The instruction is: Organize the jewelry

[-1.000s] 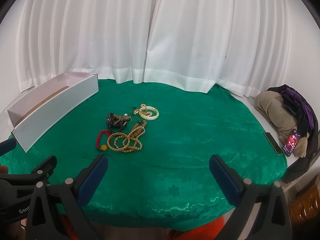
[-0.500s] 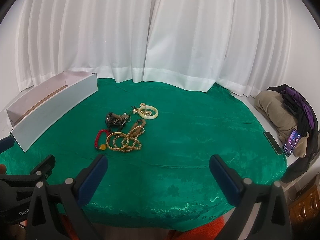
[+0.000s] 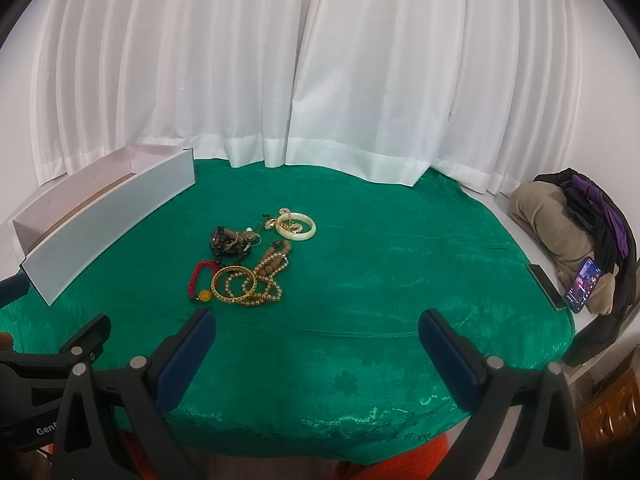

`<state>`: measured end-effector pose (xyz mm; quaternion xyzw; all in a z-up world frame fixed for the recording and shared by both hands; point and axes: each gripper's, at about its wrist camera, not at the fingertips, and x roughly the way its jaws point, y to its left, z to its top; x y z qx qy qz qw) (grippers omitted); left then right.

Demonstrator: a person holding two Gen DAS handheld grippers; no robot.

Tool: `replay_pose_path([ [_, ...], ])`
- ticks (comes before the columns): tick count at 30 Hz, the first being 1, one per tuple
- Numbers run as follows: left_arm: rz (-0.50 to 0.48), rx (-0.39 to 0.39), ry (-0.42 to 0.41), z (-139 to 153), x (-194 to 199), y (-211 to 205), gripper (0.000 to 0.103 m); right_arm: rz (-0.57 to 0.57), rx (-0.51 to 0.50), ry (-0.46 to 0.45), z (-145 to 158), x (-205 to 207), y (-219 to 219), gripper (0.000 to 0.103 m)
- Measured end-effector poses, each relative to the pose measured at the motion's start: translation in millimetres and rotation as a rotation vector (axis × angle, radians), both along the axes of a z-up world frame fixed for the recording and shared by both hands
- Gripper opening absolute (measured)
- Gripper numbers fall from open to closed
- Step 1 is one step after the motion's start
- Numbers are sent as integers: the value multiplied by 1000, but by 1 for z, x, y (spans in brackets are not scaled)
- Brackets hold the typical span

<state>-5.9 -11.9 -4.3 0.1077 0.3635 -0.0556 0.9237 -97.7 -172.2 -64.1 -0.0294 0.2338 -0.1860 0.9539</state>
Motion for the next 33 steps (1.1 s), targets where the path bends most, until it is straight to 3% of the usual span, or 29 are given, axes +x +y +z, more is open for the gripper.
replay_pose_path([
  [10, 29, 4, 48, -16, 7, 16, 103, 49, 5, -63, 8, -6, -7, 103],
  [17, -12, -93, 168, -40, 35, 38, 103, 170, 111, -54, -2, 8, -21, 103],
  [20, -28, -118, 178, -43, 43, 41, 103, 249, 110, 6, -13, 27, -18, 103],
  [23, -52, -122, 182, -48, 51, 38, 103, 393, 191, 76, -26, 58, -22, 103],
  [27, -68, -164, 197, -53, 58, 38, 103, 434, 233, 202, -51, 111, -22, 102],
  [28, -70, -174, 203, -55, 60, 39, 103, 438, 236, 231, -58, 126, -22, 100],
  [30, -72, -179, 213, -59, 64, 40, 103, 451, 230, 260, -68, 148, -22, 83],
  [33, -69, -171, 224, -65, 71, 41, 103, 456, 223, 308, -82, 176, -19, 74],
])
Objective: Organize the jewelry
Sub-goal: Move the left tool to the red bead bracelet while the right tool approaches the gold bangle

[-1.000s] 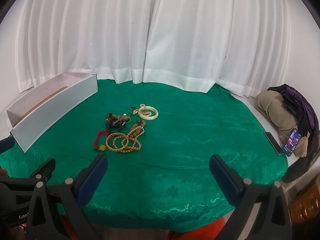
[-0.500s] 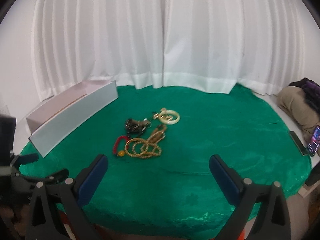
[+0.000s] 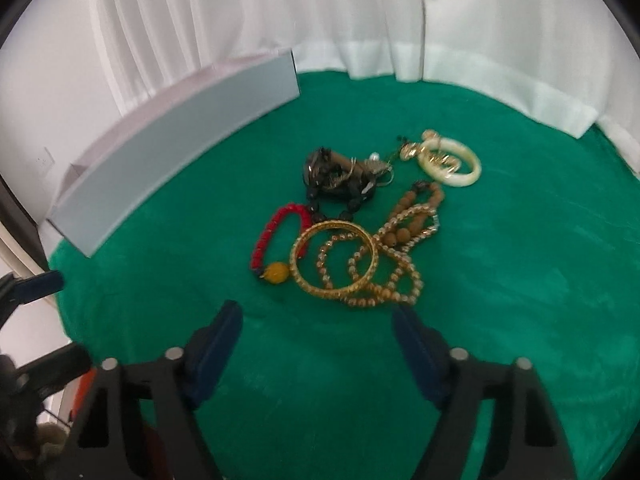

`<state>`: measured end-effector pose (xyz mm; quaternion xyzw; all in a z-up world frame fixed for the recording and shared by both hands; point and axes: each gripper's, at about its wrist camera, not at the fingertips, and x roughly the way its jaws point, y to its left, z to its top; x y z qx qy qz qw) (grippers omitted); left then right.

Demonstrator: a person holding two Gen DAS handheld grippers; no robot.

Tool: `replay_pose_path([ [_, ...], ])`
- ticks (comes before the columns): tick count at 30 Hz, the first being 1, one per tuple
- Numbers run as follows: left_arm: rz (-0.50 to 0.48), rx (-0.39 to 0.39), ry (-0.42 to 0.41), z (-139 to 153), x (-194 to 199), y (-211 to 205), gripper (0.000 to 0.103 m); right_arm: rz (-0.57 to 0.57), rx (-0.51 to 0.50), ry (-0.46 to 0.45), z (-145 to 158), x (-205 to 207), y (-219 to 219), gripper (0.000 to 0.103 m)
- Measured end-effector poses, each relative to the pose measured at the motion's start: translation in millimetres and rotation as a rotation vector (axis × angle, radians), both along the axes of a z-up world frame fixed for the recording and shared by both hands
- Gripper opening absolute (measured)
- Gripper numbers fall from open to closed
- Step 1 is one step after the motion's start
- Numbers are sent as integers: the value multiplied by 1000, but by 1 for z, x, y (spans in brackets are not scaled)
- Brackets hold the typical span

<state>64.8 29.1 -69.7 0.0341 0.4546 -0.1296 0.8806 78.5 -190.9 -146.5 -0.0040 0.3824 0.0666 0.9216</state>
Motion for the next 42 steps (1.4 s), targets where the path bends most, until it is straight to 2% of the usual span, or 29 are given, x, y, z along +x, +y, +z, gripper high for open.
replay_pose_path([
  [7, 9, -2, 30, -12, 18, 2, 103, 8, -18, 60, -19, 45, 10, 73],
  [10, 17, -8, 45, -16, 23, 5, 103, 26, -78, 85, -27, 58, 20, 73],
  [11, 18, -5, 46, -17, 23, 6, 103, 30, -87, 93, -28, 60, 22, 70],
  [12, 18, -2, 46, -18, 23, 6, 103, 32, -107, 92, -29, 60, 24, 56],
  [14, 16, 3, 49, -21, 24, 6, 103, 48, -132, 80, -28, 57, 28, 55],
  [19, -29, -36, 50, -20, 29, 3, 103, 41, -86, 38, -18, 42, 20, 54],
  [21, -84, -67, 39, -18, 36, -4, 103, 23, -73, 24, -11, 34, 11, 33],
  [26, -212, -73, 1, -25, 64, -42, 101, -58, -88, 48, -13, 20, -20, 31],
  [28, -262, -45, -12, -33, 71, -59, 94, -94, -65, 53, -14, 15, -34, 31],
  [29, -293, -21, -12, -39, 75, -69, 83, -105, -49, 49, -13, 12, -40, 31],
  [30, -319, 6, -5, -46, 79, -78, 78, -114, -35, 45, -12, 8, -44, 31],
  [31, -329, 35, 6, -53, 83, -85, 75, -122, -23, 39, -11, 3, -48, 31],
  [33, -332, 70, 15, -65, 89, -93, 58, -131, -8, 24, -7, -4, -52, 32],
  [34, -336, 96, 12, -69, 90, -97, 54, -133, 0, 18, -6, -9, -53, 32],
  [37, -362, 114, -22, -70, 88, -102, 44, -135, 26, 6, -3, -19, -55, 33],
  [39, -383, 97, -20, -69, 88, -103, 27, -132, 37, 0, -1, -22, -55, 33],
  [42, -391, 101, -16, -69, 88, -105, 25, -127, 52, -6, 0, -23, -52, 33],
])
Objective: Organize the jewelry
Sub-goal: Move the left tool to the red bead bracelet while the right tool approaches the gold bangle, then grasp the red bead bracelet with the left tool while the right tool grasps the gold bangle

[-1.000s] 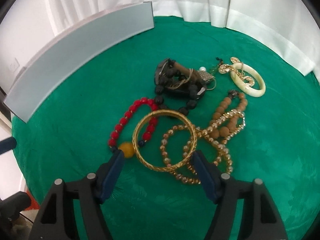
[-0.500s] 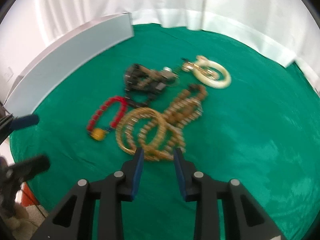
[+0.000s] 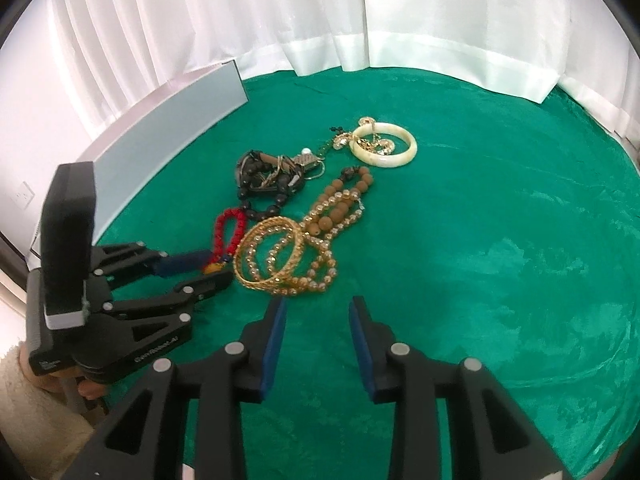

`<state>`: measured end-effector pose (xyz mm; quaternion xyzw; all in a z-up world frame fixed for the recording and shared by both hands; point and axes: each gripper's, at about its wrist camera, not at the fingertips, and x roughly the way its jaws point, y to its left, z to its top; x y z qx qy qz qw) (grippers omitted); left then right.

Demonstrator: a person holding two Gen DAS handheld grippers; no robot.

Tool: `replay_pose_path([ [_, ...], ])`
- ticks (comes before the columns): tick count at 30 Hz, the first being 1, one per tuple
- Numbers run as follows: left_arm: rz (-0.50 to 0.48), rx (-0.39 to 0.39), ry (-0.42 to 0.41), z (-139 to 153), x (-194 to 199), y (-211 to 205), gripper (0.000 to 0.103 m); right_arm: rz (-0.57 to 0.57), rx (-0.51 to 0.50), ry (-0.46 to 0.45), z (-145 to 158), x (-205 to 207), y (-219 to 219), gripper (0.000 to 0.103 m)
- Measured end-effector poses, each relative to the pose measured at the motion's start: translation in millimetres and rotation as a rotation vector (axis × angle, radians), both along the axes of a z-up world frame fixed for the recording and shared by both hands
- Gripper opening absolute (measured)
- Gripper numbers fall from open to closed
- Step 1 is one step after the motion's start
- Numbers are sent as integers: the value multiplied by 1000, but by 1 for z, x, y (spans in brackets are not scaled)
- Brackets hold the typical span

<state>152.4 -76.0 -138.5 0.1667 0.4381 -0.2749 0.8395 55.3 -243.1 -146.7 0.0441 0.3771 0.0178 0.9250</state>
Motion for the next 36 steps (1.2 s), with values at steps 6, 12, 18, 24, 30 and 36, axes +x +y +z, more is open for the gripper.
replay_pose_path([
  [6, 28, -49, 15, 10, -5, 16, 15, 21, 21, 3, -2, 6, 3, 33],
  [12, 107, -95, 38, 18, 0, 44, 15, 73, 41, 28, -13, 37, 14, 33],
  [18, 115, -165, 57, 17, -1, 58, 15, 76, -12, 102, -26, 85, 28, 32],
  [24, 155, -274, 86, 37, 7, 78, 15, 60, -17, 64, -15, 85, 24, 6],
  [30, 206, -355, 46, 86, 15, 103, 15, 88, -17, -35, 32, 71, 28, 6],
  [36, 312, -388, -46, 157, 27, 161, 15, 214, 23, -98, 88, 93, 73, 6],
])
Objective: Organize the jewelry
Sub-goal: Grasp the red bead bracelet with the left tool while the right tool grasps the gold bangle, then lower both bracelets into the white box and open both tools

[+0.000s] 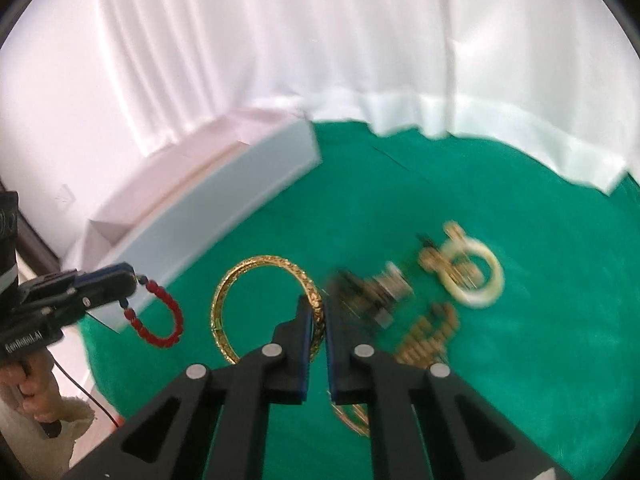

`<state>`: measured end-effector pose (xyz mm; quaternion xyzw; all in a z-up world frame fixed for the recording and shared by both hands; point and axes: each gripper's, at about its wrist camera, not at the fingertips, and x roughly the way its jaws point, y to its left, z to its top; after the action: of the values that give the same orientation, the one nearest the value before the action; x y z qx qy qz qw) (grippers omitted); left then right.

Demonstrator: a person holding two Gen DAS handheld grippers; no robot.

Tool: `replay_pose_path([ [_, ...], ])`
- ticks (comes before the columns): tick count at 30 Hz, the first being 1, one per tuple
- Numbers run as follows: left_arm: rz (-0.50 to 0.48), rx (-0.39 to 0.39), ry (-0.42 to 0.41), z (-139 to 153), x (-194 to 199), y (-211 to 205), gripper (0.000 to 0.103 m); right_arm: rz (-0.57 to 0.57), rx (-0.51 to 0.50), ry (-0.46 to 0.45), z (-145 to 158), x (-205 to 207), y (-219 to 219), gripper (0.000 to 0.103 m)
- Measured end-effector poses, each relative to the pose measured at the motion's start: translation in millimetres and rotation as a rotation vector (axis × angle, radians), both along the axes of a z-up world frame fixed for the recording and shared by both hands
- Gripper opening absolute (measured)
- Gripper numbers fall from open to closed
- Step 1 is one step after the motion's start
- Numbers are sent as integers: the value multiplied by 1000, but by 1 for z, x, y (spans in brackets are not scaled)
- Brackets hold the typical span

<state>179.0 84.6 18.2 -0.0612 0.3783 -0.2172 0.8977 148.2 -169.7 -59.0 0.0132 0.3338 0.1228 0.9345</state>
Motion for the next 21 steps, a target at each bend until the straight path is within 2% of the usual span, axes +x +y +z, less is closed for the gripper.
replay_pose_path([
  [2, 68, -2, -25, 24, 10, 31, 15, 45, 36, -8, 16, 19, 17, 6],
  [4, 143, 28, -54, 39, 20, 55, 15, 106, 72, -21, 35, 41, 49, 6],
  [7, 263, 64, -42, 40, 43, 98, 15, 186, 87, -35, 52, 77, 104, 6],
  [12, 433, 140, 62, -9, 81, 161, 15, 286, 83, 4, 47, 129, 196, 6],
  [16, 501, 166, 165, -59, 89, 185, 16, 318, 4, 59, 14, 165, 255, 7],
  [18, 510, 176, 211, -79, 90, 185, 19, 327, -32, 108, -6, 182, 272, 12],
  [19, 514, 187, 228, -88, 89, 186, 22, 322, -55, 137, -17, 189, 279, 17],
  [20, 509, 180, 259, -95, 86, 186, 29, 314, -74, 157, -26, 194, 283, 38],
  [21, 502, 165, 276, -97, 85, 185, 33, 307, -96, 168, -35, 198, 285, 44],
])
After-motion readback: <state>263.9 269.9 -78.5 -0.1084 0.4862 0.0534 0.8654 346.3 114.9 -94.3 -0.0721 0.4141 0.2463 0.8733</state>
